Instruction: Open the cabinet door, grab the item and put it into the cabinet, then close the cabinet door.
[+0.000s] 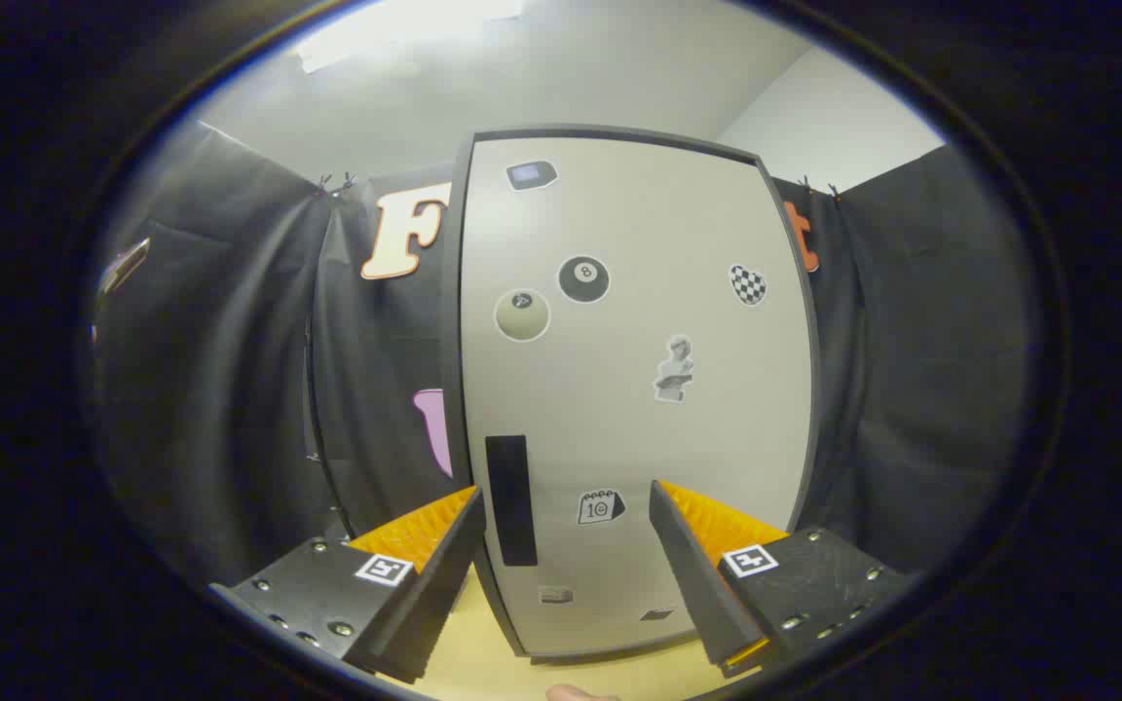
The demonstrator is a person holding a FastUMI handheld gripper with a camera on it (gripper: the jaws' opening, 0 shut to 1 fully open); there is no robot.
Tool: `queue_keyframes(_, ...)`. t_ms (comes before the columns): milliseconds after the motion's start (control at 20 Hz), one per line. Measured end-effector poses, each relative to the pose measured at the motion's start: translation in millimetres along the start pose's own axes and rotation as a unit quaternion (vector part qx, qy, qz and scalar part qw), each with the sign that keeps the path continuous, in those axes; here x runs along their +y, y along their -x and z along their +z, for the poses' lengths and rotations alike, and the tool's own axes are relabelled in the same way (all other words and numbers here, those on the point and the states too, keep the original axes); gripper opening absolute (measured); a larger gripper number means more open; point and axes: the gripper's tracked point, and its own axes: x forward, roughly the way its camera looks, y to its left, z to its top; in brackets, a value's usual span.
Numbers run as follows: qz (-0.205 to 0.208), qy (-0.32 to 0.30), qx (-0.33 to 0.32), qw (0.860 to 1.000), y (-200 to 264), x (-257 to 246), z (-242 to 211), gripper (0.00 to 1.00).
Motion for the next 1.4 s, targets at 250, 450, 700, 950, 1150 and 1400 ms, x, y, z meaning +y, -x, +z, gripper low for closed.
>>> queue_keyframes(250,-0.002,0.007,0.007,1.0,-0.4,0.5,-3.3,1.0)
queue_keyframes(450,0.003,0.012,0.012,1.0,-0.8,2.4,-6.2,1.0)
queue_keyframes(700,0.019,0.016,0.02,0.999,-3.6,10.5,-11.7,1.0)
queue_keyframes(950,0.031,0.013,0.027,0.999,-7.7,18.5,-16.0,1.0)
queue_keyframes(1150,0.034,0.01,0.024,0.999,-12.4,22.3,-15.5,1.0)
queue_keyframes(1400,0.033,0.006,0.022,0.999,-15.8,24.9,-15.2,1.0)
